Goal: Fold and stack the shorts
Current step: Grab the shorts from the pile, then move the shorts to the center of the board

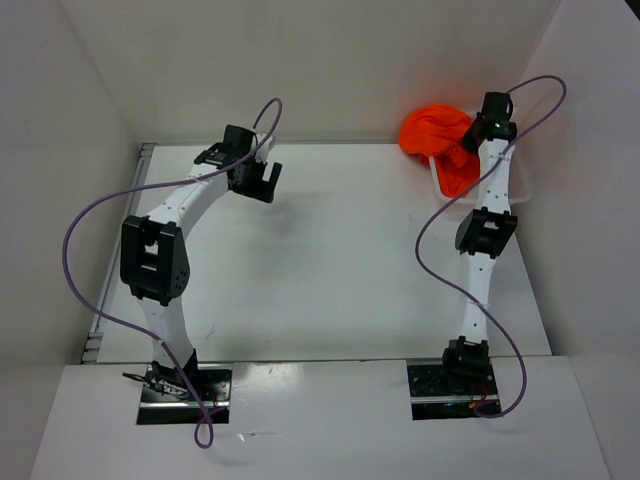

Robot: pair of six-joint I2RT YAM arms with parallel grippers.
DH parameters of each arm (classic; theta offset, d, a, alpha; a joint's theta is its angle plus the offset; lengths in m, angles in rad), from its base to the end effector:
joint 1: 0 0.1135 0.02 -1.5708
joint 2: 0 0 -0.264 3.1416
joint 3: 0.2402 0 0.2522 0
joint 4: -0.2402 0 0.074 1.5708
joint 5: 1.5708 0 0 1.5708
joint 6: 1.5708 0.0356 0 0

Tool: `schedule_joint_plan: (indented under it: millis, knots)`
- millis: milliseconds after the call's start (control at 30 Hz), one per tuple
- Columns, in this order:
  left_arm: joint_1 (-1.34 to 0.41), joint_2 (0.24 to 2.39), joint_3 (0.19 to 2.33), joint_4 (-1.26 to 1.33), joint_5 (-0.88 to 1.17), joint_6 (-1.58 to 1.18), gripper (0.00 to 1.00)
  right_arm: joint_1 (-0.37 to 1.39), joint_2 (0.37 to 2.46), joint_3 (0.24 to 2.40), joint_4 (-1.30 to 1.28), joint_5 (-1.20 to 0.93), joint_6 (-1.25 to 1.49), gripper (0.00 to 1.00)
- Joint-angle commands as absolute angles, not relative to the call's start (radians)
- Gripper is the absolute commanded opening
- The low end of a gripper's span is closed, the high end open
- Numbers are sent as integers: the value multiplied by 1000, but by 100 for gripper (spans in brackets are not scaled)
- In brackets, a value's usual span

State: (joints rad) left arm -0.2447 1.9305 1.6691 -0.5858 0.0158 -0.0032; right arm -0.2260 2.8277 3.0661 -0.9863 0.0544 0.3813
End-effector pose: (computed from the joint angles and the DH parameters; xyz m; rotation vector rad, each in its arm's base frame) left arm 0.4245 -0.1066 0.2731 0.2990 2.4036 -0.1323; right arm 0.5602 -0.1308 0.2367 0.7191 2.2030 0.0156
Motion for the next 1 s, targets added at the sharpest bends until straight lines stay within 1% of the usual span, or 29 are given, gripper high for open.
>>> schedule_joint_plan:
  millis: [0, 133, 300, 467, 500, 600, 767, 900, 967]
  knots:
    - [-245, 1888, 1735, -558, 11, 0, 100, -160, 2700, 3139, -983, 129, 357, 0]
    - [-245, 1836, 1744, -558, 2, 0, 100, -121, 2611, 3139, -983, 173, 357, 0]
    - [-245, 1732, 1735, -540, -34, 0, 100, -83, 2436, 3139, -965, 183, 367, 0]
    - [-245, 1611, 1628, -522, -69, 0, 100, 41, 2251, 3139, -901, 192, 336, 0]
    - [-245, 1564, 1579, -511, -69, 0, 100, 64, 2190, 3139, -859, 192, 327, 0]
    - [-245, 1464, 1505, -502, -106, 0, 100, 159, 2103, 3139, -781, 181, 304, 0]
    - [-245, 1300, 1366, -482, -173, 0, 100, 365, 2068, 3139, -799, 100, 293, 0]
    - [-164, 1226, 1345, -482, -183, 0, 100, 472, 2068, 3139, -841, -43, 325, 0]
    - [-141, 1184, 1336, -491, -183, 0, 100, 506, 2068, 3129, -850, -64, 325, 0]
